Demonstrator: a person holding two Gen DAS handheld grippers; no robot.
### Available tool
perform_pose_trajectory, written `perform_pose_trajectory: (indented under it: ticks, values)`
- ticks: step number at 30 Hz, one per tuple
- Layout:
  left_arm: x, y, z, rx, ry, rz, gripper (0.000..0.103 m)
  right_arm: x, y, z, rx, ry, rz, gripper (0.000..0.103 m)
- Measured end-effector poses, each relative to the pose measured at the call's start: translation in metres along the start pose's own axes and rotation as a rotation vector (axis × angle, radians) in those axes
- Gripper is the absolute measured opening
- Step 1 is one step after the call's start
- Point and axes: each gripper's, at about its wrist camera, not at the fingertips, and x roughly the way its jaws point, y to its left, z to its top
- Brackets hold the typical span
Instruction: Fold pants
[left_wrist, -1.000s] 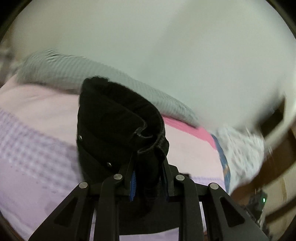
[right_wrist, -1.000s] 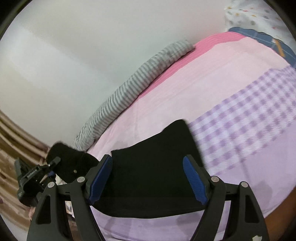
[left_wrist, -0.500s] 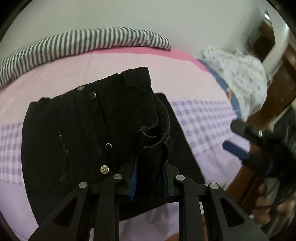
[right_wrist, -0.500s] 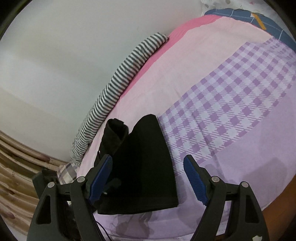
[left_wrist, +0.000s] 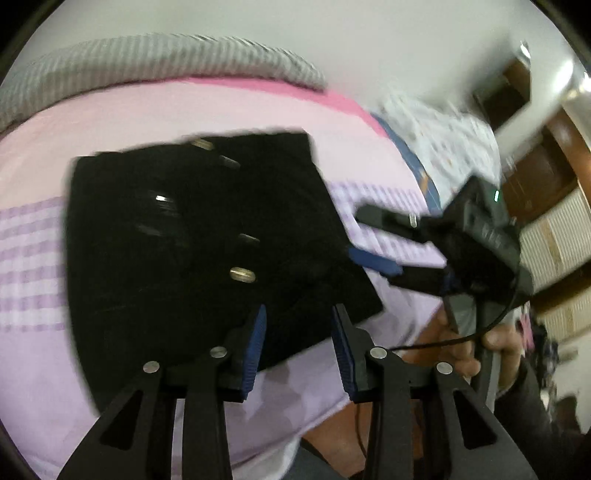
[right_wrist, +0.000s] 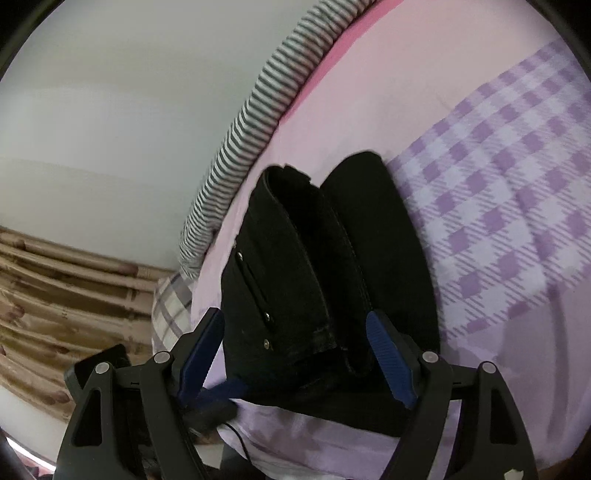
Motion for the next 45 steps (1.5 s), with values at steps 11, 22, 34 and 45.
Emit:
perform_pose_trajectory:
  ticks: [11, 22, 34, 45]
  values:
    - [-0.002, 0.064, -0.021, -0.014, 0.023, 0.157, 0.038, 0.022, -0.011, 0.024, -0.033, 0.113, -0.004, 0.071]
    - [0.009, 0.075, -0.027, -0.017, 0.045, 0.102, 0.042, 0.055, 0.007, 0.049, -0.138, 0.211, 0.042, 0.060]
    - [-0.001, 0.079, -0.020, -0.035, 0.019, 0.074, 0.042, 0.033, 0.070, 0.018, -0.189, 0.078, -0.109, 0.014]
    - [-0.008, 0.073, -0.006, -0.001, -0.019, 0.026, 0.043, -0.030, 0.069, 0.020, -0.179, -0.073, -0.195, 0.012]
